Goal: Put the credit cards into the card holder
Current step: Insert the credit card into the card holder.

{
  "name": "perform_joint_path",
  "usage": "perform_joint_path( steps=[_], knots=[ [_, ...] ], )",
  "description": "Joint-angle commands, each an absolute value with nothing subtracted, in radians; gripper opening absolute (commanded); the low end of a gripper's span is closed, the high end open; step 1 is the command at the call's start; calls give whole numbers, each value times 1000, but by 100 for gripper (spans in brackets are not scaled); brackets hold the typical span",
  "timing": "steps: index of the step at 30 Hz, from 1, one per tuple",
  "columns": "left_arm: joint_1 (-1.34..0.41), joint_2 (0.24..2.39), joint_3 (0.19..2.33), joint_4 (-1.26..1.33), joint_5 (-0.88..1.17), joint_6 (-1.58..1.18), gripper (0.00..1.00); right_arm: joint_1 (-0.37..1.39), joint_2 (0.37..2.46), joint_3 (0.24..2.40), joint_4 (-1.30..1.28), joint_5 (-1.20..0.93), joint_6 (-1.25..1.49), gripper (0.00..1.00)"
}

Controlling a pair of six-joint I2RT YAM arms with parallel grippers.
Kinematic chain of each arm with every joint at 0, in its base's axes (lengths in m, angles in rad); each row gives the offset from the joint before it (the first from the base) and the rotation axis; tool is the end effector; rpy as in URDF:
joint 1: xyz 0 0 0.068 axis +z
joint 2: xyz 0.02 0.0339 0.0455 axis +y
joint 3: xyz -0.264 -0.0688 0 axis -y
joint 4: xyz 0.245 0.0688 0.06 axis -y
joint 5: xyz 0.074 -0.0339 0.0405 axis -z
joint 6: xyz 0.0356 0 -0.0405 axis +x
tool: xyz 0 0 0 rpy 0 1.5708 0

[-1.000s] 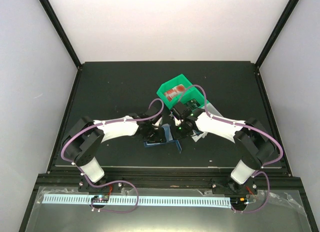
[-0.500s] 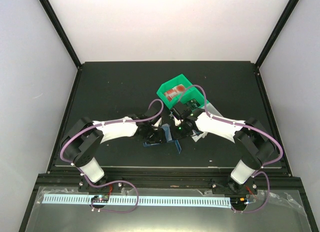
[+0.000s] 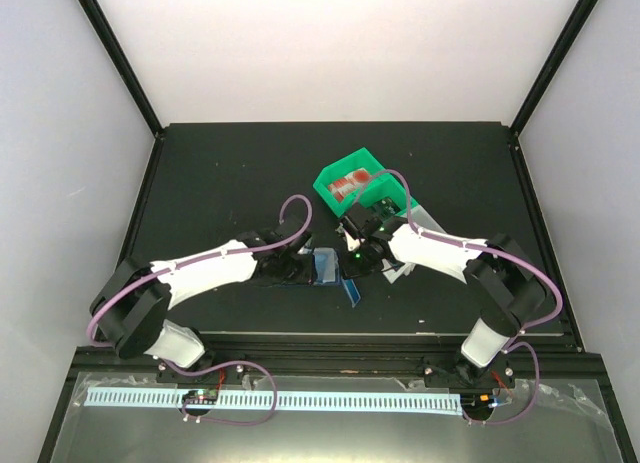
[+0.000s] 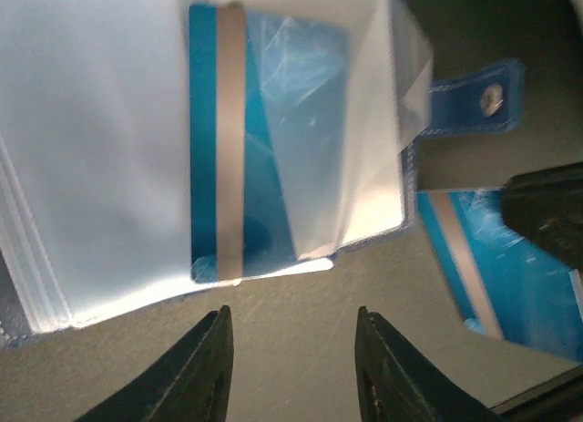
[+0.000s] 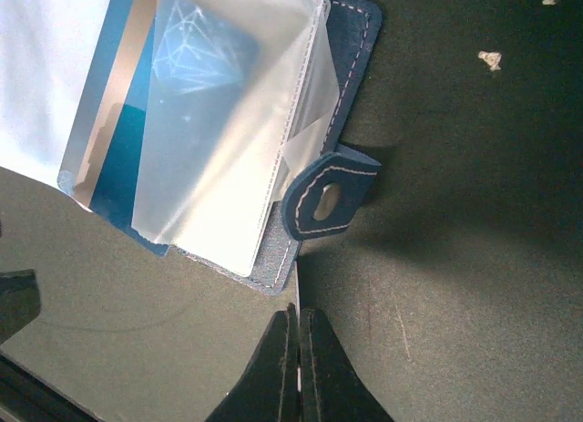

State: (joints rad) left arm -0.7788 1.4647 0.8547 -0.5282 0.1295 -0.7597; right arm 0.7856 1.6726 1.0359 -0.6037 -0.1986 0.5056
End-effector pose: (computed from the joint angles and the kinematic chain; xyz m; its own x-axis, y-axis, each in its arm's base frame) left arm 0.1911 -0.1951 0.1856 -0.9748 0.0025 -0.2232 0.0879 0.9234 -0.3737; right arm 0.2176 0.2276 0.1757 -0.9428 -0.2715 -0.1934 -0.3223 0.8908 0.3204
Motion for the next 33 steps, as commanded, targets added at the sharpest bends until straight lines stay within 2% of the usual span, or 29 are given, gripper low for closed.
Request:
perform_joint_path(
  steps=[1, 6, 12, 26, 33],
  knots=[
    [-794, 1460, 804, -499, 103, -807, 37, 792, 1692, 1062, -588, -209, 502, 1],
    [-824, 1498, 800, -472, 127, -807, 31, 792, 1696, 1062, -588, -204, 503, 1],
    [-830, 1559, 821, -432, 127, -788, 31, 792, 1698, 1055, -581, -205, 508, 1],
    [-830, 1643, 887, -356, 191, -741, 38, 792, 1700, 1052, -576, -200, 510, 1],
    [-830, 1606, 835, -235, 186, -734, 40, 793, 1697, 1045, -573, -197, 510, 1]
  ],
)
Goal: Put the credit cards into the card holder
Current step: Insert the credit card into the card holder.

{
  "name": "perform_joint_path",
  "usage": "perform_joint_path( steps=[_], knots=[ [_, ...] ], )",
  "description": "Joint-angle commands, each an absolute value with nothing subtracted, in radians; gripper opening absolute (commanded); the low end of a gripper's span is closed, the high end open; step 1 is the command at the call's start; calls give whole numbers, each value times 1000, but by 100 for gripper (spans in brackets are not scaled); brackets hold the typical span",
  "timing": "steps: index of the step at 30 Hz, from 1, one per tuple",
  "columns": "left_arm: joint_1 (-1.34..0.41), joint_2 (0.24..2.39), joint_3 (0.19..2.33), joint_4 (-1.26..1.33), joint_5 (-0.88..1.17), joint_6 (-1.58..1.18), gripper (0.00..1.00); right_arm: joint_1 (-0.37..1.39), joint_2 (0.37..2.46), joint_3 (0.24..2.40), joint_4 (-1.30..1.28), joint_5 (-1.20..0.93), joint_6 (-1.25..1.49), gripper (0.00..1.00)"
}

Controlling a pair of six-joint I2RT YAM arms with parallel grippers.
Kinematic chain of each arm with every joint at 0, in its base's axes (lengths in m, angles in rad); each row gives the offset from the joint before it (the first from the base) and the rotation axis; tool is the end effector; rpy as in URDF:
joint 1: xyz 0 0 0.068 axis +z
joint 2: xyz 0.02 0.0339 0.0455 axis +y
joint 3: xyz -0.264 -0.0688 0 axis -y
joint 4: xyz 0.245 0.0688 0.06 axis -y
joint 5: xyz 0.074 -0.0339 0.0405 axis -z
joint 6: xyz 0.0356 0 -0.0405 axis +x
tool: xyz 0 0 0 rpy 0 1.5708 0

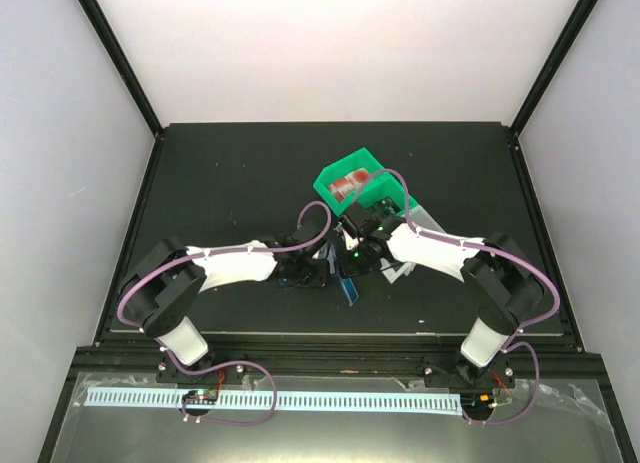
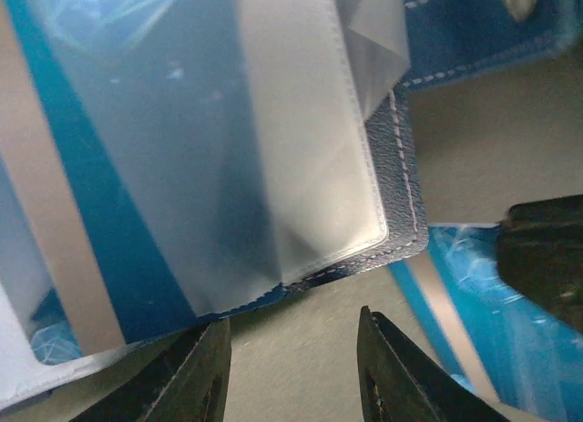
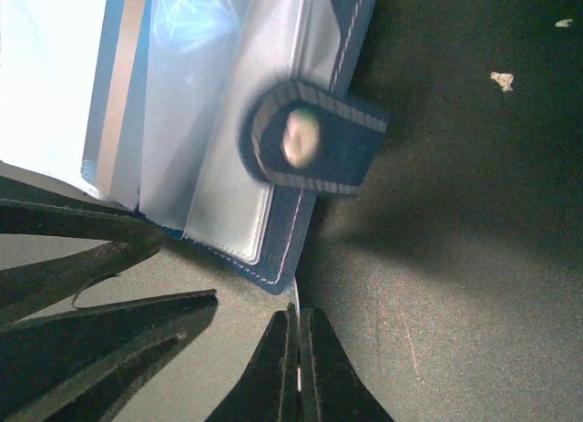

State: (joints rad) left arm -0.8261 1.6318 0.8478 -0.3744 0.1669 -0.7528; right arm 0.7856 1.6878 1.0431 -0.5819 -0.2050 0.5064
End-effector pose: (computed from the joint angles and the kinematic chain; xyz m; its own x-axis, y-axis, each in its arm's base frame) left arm 0.1960 -0.2214 0.1465 -0.9797 0.0682 -0.1884 0.1376 0.9126 -0.3851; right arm 0.2207 0.2310 0.1739 -0.9414 -0.2701 -0.2021 -0.3252 0.8857 0.3312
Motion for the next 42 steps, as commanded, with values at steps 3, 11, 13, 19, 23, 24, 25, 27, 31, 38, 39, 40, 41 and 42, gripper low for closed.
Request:
perform_joint_path(
  steps=[3, 11, 13, 19, 23, 24, 25, 27, 31, 38, 39, 40, 41, 42],
  knots=[
    [-830, 1576, 783, -136, 198, -749, 42, 793, 1695, 1041, -571, -196, 511, 1],
    [-830, 1569, 768, -165, 219, -753, 44, 793, 1694, 1039, -570, -196, 512, 1],
    [-829, 1533, 748, -174, 214, -752, 46, 793, 1691, 1040, -570, -194, 510, 1],
    [-810, 1416, 760, -269, 154, -746, 59, 792, 1661, 1052, -588, -159, 515, 1],
    [-774, 1373, 785, -384, 49, -786, 66, 793, 1609, 1066, -594, -98, 531, 1],
    [-763, 1377, 791, -415, 28, -802, 68, 793, 1605, 1075, -601, -78, 535, 1],
    [-751, 1384, 796, -435, 22, -810, 69, 792, 1610, 1092, -614, -59, 537, 1],
    [-734, 1401, 798, -445, 45, -815, 71, 792, 1638, 1124, -639, -34, 539, 1],
    [-721, 1449, 815, -440, 104, -832, 72, 792, 1712, 1178, -683, -27, 531, 1],
    [-719, 1530, 840, -401, 148, -834, 73, 792, 1775, 1218, -718, 7, 533, 1],
    [-719, 1536, 843, -397, 151, -833, 73, 792, 1783, 1224, -722, 7, 533, 1],
    [-718, 1540, 845, -392, 152, -834, 73, 792, 1792, 1227, -726, 6, 533, 1],
    [-717, 1545, 847, -389, 153, -835, 72, 792, 1802, 1232, -730, 5, 531, 1],
    [-717, 1547, 851, -386, 153, -835, 72, 792, 1808, 1237, -733, 1, 530, 1]
  ],
)
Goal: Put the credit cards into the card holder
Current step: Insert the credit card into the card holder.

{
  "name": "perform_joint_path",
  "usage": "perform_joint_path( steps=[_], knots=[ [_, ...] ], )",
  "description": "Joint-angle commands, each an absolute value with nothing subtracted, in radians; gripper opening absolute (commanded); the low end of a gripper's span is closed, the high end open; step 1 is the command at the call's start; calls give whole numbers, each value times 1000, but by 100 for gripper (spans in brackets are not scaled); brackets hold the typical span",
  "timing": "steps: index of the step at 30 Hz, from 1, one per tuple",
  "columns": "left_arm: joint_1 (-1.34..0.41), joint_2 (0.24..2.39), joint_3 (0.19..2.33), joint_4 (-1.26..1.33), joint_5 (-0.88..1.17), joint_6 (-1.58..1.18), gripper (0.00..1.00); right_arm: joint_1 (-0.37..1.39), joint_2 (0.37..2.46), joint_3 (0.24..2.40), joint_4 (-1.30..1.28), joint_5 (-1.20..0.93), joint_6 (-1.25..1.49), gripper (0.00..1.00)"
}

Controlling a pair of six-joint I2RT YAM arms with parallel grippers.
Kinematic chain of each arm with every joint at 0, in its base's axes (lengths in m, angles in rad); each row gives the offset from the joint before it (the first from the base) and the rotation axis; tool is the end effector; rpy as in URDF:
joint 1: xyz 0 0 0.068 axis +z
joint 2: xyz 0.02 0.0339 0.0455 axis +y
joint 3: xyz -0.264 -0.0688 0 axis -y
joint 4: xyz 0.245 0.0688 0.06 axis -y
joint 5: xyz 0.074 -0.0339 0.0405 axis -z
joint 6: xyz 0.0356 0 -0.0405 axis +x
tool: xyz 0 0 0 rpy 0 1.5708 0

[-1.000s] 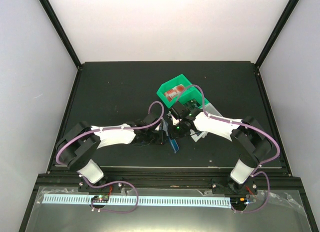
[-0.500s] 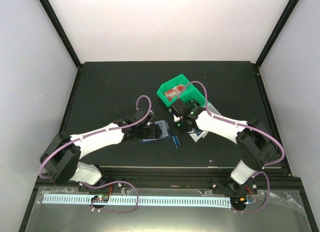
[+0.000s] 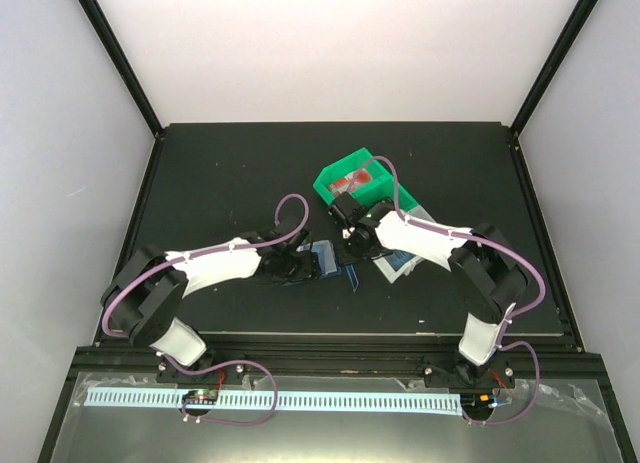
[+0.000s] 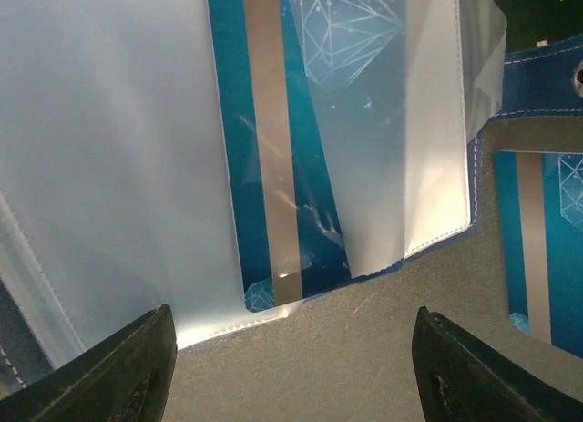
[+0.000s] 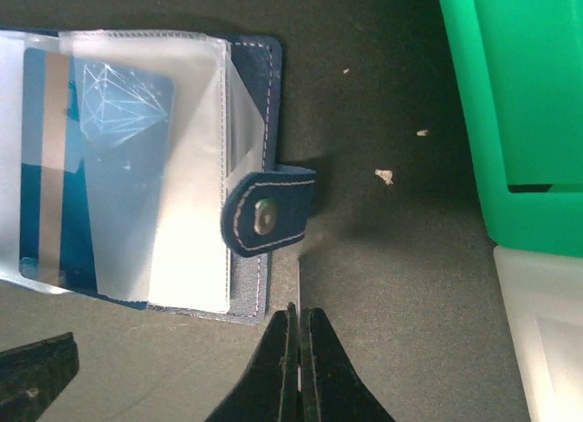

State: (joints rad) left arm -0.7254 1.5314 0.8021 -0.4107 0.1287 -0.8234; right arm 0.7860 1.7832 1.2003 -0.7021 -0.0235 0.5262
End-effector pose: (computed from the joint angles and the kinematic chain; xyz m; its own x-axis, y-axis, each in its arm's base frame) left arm 0.2049 -0.1878 0.1595 -0.9741 -0.1084 -0.1983 -0.0242 0.9224 -0.3856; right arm 0.2426 0.2441 0.1817 -0.9439 -0.2345 -0.2325 -0.2752 0.9478 0.1611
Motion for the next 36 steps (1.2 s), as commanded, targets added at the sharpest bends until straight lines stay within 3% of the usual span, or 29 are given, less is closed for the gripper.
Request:
perform_joint_path(
  steps=[1, 24, 31, 36],
  knots=[
    [-717, 1551, 855, -383, 153, -835, 72, 792, 1816, 1242, -735, -9, 526, 1],
    [-717, 1619, 844, -244, 273, -831, 72, 792, 1835, 1216, -683, -160, 505, 1],
    [-717, 1601, 841, -337, 142, -850, 70, 791, 1739, 1199, -715, -26, 532, 1],
    [-717, 1591, 824, -332, 132, -847, 68, 791, 1685, 1157, -705, -145, 505, 1]
  ],
)
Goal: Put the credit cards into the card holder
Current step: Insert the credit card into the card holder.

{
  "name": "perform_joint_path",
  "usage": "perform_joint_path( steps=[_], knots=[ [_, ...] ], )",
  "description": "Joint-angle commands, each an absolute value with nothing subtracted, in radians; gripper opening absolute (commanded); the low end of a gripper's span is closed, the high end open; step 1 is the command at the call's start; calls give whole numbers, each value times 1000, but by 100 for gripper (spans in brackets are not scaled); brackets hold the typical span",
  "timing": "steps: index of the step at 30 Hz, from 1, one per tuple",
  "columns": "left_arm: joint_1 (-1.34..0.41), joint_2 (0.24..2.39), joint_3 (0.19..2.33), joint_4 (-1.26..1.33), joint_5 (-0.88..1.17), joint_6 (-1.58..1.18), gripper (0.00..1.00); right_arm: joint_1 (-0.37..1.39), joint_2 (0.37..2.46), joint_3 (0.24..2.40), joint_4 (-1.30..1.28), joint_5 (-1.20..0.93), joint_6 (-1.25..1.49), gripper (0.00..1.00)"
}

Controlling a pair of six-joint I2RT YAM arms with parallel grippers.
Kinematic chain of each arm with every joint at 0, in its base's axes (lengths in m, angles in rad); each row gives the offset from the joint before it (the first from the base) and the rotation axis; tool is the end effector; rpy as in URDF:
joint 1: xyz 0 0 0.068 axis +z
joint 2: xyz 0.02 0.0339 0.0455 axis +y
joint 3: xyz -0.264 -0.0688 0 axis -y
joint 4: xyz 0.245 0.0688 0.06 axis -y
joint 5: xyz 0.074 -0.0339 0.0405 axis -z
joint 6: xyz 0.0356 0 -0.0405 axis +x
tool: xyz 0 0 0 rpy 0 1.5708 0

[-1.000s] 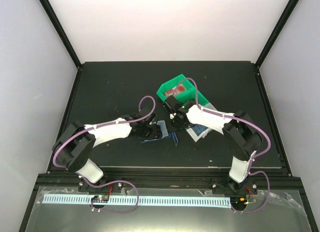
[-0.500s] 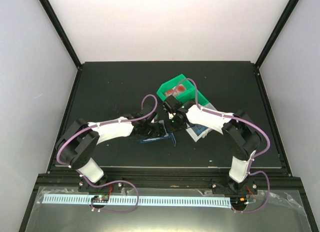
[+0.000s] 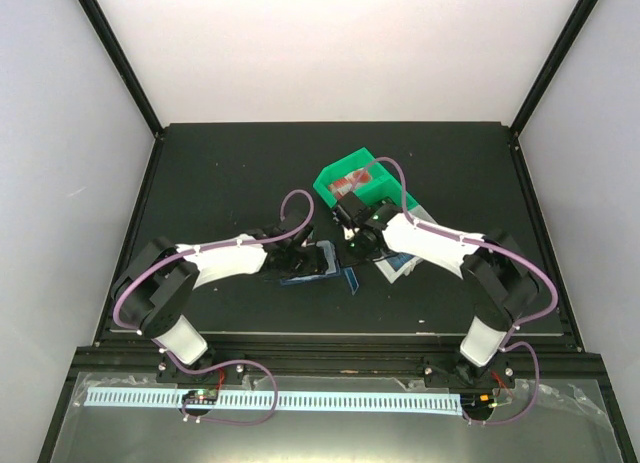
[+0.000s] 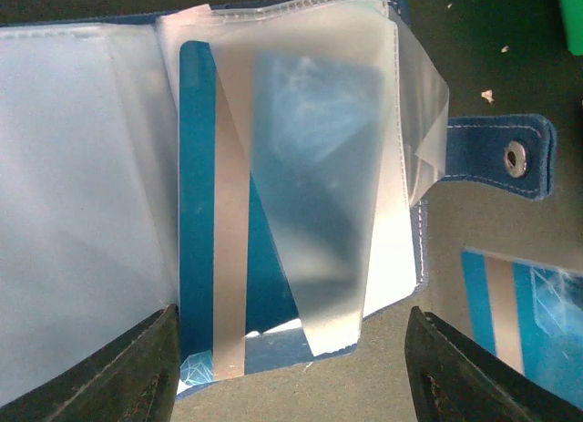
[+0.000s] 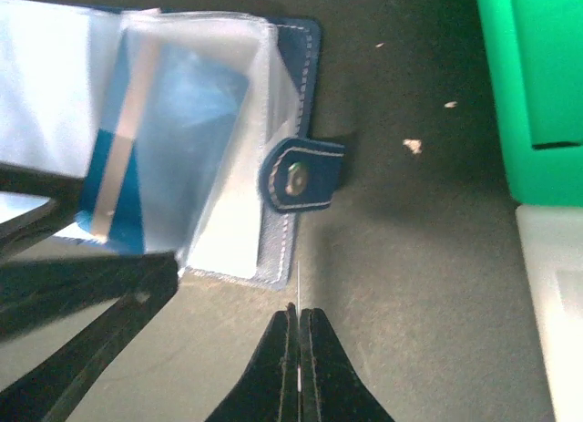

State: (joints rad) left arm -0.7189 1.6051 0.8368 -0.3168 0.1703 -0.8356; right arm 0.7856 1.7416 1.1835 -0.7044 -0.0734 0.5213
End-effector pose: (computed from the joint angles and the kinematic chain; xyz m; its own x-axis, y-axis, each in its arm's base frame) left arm 0.2202 -0.2007 0.1538 -0.9719 -0.1208 -0.2019 -0.0183 0.8945 -0.4468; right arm 0.2369 0.2407 0.1905 -0.9433 -0.2411 -0.2283 -0.2898 0.9334 0.2117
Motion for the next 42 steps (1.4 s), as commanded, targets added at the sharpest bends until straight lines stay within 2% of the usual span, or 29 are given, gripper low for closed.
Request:
perform_joint_path(
  steps=[1, 9, 18, 31, 42],
  knots=[
    [-717, 1592, 824, -326, 136, -847, 68, 792, 1686, 1147, -699, -188, 494, 1],
    [-717, 1574, 813, -305, 130, -852, 65, 795, 1713, 1119, -640, -360, 490, 1],
    [-716, 1576, 810, -318, 109, -853, 51, 795, 1785, 1158, -610, -381, 503, 1],
    [-716, 1569, 805, -327, 103, -858, 51, 795, 1815, 1179, -570, -366, 543, 1],
    [-716, 1564, 791, -323, 107, -858, 52, 796, 1772, 1157, -521, -252, 639, 1]
  ],
)
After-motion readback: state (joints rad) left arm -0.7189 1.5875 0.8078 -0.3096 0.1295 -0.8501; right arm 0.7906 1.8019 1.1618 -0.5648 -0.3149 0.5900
